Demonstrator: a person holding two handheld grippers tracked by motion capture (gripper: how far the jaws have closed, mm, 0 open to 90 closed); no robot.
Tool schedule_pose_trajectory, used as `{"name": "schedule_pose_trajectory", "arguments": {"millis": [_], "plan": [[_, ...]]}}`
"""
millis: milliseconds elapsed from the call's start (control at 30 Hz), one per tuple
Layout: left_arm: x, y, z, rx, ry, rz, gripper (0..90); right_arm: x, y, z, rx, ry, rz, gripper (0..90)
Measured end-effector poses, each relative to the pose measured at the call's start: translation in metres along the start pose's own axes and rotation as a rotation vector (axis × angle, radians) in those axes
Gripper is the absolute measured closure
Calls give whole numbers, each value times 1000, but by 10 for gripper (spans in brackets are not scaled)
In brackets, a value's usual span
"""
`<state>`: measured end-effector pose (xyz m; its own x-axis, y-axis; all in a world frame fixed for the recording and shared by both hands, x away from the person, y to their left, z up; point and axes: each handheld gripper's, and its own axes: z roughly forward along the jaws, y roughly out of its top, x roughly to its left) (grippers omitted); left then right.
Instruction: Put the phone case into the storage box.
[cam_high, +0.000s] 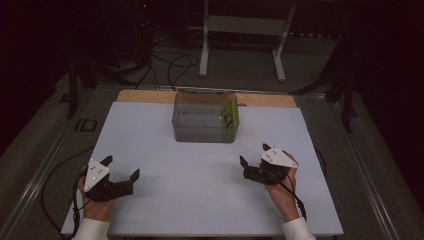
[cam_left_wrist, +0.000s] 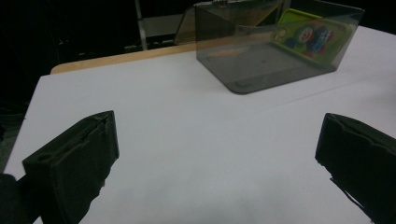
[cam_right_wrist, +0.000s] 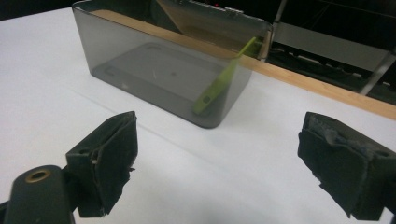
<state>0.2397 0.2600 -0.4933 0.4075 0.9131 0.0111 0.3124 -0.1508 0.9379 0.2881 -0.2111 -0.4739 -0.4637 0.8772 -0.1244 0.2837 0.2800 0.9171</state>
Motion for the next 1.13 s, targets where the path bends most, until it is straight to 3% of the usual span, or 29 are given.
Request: {"name": "schedule_pose_trajectory", "arguments": {"millis": [533,833,1133], "plan": [[2,-4,-3,12,-24,47,0,-8,-30,-17,-55,16,61,118],[2,-8,-5,10,-23,47,0,-21,-51,-32,-55,3,87,118],[-3,-8,2,40,-27,45,0,-30,-59,-45,-55,-17,126,118]]}}
